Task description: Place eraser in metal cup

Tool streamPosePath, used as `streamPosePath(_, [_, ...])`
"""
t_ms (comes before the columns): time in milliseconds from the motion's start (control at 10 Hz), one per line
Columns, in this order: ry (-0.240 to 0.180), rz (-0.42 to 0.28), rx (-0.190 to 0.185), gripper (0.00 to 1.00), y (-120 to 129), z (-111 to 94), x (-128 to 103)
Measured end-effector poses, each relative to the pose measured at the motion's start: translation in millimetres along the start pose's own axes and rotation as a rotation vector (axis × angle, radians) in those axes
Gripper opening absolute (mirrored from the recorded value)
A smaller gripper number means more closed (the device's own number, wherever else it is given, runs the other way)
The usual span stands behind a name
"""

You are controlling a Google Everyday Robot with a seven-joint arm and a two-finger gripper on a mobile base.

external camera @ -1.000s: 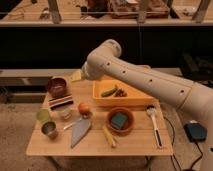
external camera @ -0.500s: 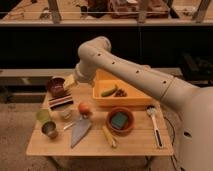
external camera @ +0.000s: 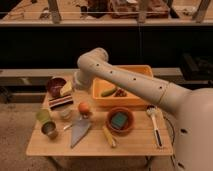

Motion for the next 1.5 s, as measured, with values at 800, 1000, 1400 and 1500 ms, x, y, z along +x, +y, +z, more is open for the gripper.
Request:
streamPosePath(800, [-0.067,-0.043,0.063,0.80,-16.9,16.9,0.8])
streamPosePath(1000, [-0.096,-0.096,0.056,0.80,-44.9,34.9,3.0])
streamPosePath(1400, [-0.075,-0.166,-0.030,0.80,-47.0,36.1,4.3])
streamPosePath(1500, [-0.045,-0.194,-0.048,0.80,-46.2,33.9,4.2])
